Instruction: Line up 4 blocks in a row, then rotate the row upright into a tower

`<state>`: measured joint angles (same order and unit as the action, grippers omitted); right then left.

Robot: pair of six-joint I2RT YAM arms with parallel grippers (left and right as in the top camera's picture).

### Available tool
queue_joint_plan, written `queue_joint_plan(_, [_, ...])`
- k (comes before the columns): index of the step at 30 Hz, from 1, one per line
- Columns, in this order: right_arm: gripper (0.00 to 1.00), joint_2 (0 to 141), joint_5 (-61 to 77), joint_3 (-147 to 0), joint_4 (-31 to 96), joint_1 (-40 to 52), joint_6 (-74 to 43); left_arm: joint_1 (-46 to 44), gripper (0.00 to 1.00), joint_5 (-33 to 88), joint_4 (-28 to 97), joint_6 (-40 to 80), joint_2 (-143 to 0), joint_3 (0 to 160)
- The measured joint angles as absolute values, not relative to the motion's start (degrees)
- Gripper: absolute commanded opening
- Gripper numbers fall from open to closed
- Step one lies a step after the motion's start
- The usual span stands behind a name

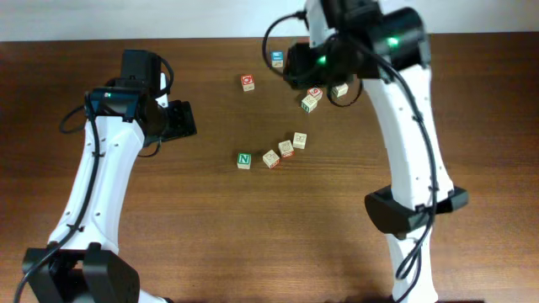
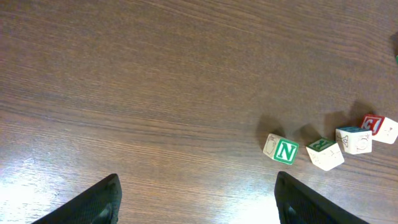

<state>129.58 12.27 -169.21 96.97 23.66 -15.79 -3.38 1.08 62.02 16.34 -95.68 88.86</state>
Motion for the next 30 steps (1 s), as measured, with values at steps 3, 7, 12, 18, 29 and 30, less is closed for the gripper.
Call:
queue_joint_plan(3, [0.47,130.3,7.5,-155.4,97.0,23.5,-15.6,-3.4,0.77,1.1,62.1,16.8,-95.7,88.9])
queue_joint_plan(7, [0.47,130.5,4.1,-149.2,97.0,19.3,-14.3,-3.4,0.76,1.1,62.0,19.2,-95.7,88.9])
queue_joint_plan(12, [0.47,129.5,0.8,-149.1,97.0,14.4,-13.3,-5.8,0.76,1.1,60.6,20.7,-97.6,88.9])
queue_joint_plan(18, [0.44,122.9,2.3,-143.0,97.0,14.2,-12.8,-8.1,0.79,0.9,58.8,20.9,-100.4,88.9])
queue_joint_plan(29, [0.30,124.0,6.8,-106.7,62.7,19.5,-7.0,-8.1,0.64,-4.2,54.3,21.3,-101.6,88.9])
queue_joint_plan(30, [0.29,124.0,6.8,-105.6,59.5,19.6,-7.0,-8.1,0.62,-5.5,53.4,21.3,-102.5,88.9])
